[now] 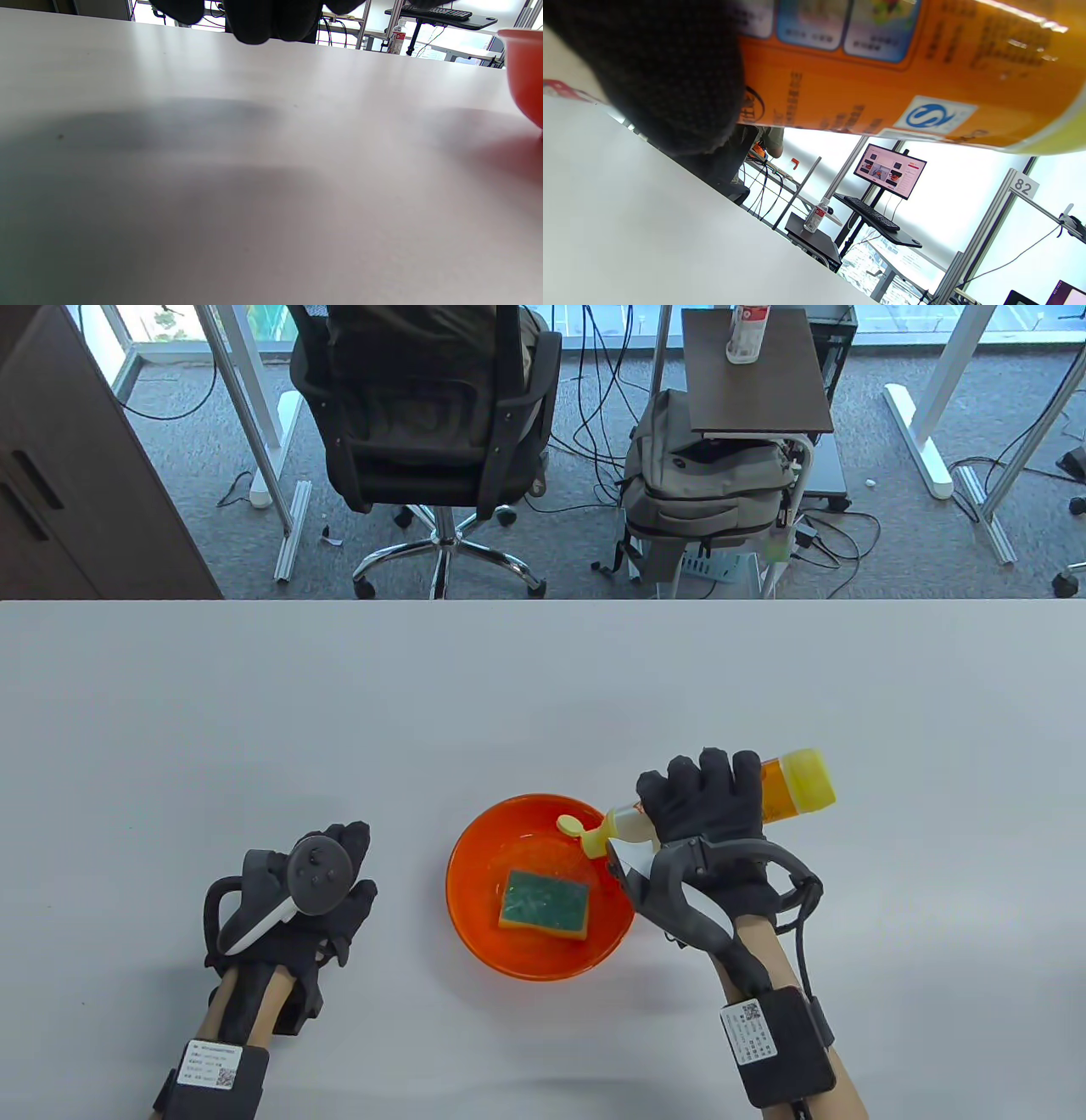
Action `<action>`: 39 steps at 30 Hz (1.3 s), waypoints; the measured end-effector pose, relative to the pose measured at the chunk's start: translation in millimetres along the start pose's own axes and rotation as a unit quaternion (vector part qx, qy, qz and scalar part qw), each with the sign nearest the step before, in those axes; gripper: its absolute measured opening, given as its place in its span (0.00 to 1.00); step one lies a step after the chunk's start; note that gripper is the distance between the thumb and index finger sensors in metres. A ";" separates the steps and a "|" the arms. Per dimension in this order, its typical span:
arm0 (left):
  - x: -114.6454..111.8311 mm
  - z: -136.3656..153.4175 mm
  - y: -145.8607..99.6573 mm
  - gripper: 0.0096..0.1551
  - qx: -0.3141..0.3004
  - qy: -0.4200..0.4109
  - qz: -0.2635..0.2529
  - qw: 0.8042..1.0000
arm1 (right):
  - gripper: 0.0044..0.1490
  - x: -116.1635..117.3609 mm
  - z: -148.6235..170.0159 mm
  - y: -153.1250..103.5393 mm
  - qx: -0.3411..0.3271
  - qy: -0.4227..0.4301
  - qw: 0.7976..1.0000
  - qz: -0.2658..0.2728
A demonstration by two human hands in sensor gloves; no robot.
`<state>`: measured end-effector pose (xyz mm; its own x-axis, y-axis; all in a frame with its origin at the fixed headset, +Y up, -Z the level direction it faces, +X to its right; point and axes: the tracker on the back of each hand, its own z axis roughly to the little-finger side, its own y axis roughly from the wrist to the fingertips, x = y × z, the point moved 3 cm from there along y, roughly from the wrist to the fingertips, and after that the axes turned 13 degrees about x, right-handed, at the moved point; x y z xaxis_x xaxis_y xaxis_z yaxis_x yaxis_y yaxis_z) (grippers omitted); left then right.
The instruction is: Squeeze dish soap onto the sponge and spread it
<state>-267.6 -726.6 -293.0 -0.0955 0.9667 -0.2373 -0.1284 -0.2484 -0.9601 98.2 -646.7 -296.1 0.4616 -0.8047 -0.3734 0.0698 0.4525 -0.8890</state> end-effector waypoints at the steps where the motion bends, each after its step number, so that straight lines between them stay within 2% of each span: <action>1: 0.1 -0.2 -0.1 0.42 0.000 0.000 0.000 1.000 | 0.51 1.5 1.7 0.9 0.003 0.000 1.000 -0.004; 9: 3.8 -3.1 -1.7 0.42 -0.009 -0.010 -0.004 1.000 | 0.51 21.9 16.9 9.0 0.022 0.009 0.996 -0.083; 13: 9.8 -7.9 -5.8 0.42 -0.022 -0.022 -0.012 0.999 | 0.51 31.2 20.2 11.1 0.023 0.046 0.990 -0.133; 18: 16.0 -15.6 -9.1 0.42 -0.041 -0.047 -0.013 0.998 | 0.51 31.6 18.9 11.2 0.016 0.101 0.981 -0.162; 25: 31.2 -31.7 -16.4 0.43 -0.072 -0.092 -0.030 0.993 | 0.51 17.9 11.6 9.0 -0.006 0.172 0.970 -0.173; 33: 64.7 -62.0 -24.9 0.44 -0.118 -0.143 -0.052 0.981 | 0.51 -0.4 8.4 6.6 -0.020 0.256 0.955 -0.145; 39: 88.7 -84.2 -27.7 0.44 -0.163 -0.247 -0.046 0.954 | 0.51 -7.9 8.0 5.3 -0.020 0.307 0.942 -0.133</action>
<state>-189.3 -628.8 -299.9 -0.5634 0.8162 -0.1283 0.1469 -0.0539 -0.9877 102.1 -634.9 -295.7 -0.1661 -0.9640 -0.2076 0.0724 0.1980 -0.9775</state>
